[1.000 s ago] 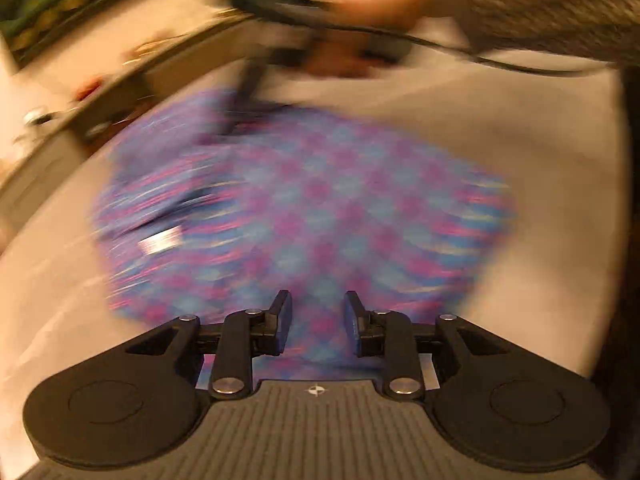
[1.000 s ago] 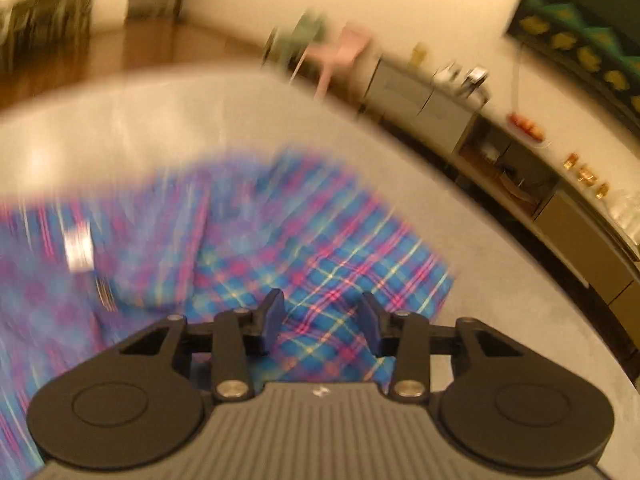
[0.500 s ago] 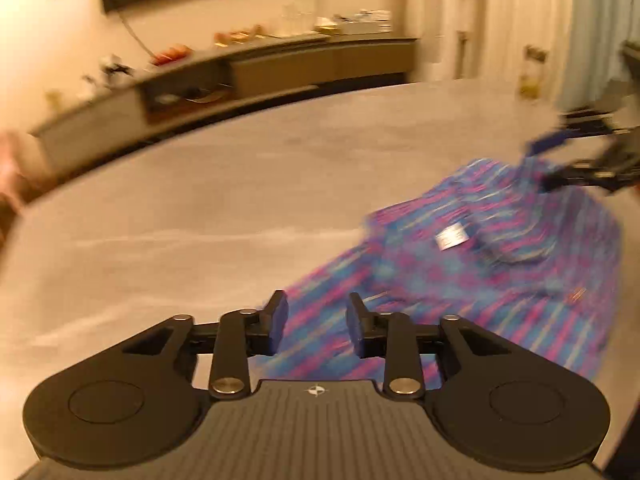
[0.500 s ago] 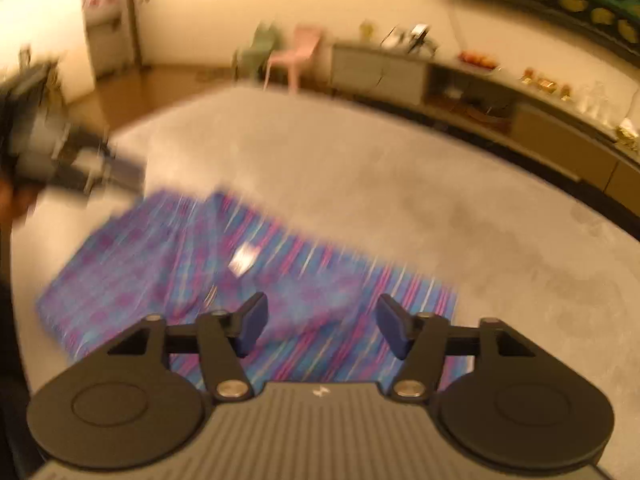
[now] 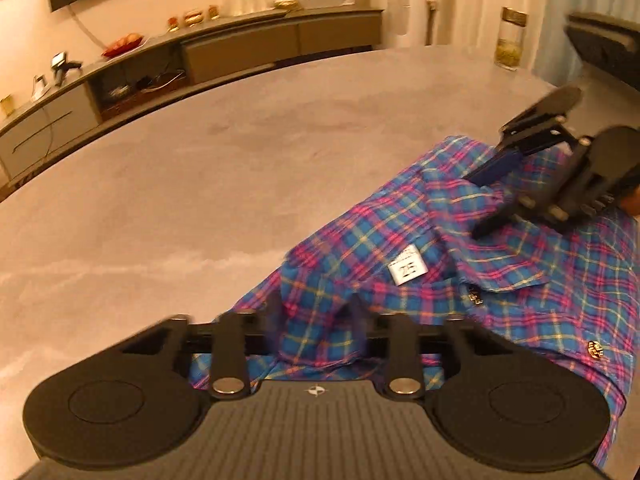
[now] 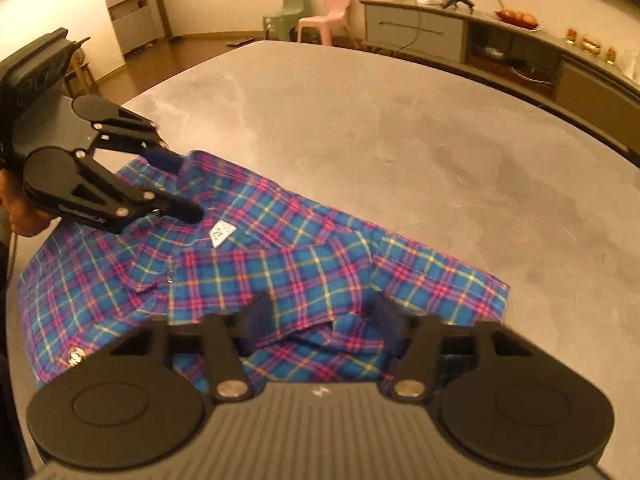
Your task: Fold clothes
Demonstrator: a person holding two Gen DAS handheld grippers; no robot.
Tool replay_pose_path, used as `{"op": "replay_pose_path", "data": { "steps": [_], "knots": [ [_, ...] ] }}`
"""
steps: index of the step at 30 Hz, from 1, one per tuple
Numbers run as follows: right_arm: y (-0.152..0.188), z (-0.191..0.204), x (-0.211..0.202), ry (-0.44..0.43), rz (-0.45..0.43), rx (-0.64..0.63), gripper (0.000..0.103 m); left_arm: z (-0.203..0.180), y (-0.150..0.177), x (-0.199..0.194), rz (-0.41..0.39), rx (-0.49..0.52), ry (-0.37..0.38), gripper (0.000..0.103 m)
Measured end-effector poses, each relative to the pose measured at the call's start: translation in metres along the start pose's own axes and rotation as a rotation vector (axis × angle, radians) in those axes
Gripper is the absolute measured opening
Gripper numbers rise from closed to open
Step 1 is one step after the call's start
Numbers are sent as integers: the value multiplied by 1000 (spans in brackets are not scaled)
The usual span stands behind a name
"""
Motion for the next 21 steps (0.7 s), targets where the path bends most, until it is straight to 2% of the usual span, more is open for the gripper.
{"op": "replay_pose_path", "data": {
  "steps": [1, 5, 8, 10, 13, 16, 18, 19, 21],
  "knots": [
    [-2, 3, -3, 3, 1, -11, 7, -1, -6, -5, -20, 2, -5, 9],
    [-24, 13, -31, 63, -77, -80, 5, 22, -34, -23, -121, -77, -41, 9],
    [-35, 2, -30, 122, -92, -82, 5, 31, -36, 8, -66, -115, -84, 9],
    [-28, -10, -6, 168, -44, -66, 6, 27, -27, 38, 5, -94, -136, 10],
    [-20, -19, 11, 236, -31, -68, 10, 26, -30, 49, 21, -83, -187, 11],
    [-26, -21, -4, 303, -46, -48, 33, 39, -39, 28, 7, -95, -241, 15],
    [-31, -15, -36, 349, -114, -49, 33, 45, -39, 1, -18, -104, -271, 15],
    [-29, -6, -47, 338, -133, -63, 34, 44, -37, -17, -43, -105, -260, 15],
    [-17, 18, -60, 265, -149, -106, 34, 23, -24, -54, -99, -77, -192, 15]
  ]
}}
Point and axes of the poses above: each gripper's, at about its wrist camera, not at the fingertips, and x roughly the way its jaws point, z to its left, y to its underside, the point moved 10 cm from there along x, roughly the way its jaws point, and after that the axes turned 12 degrees about -y, right-handed, at the moved point
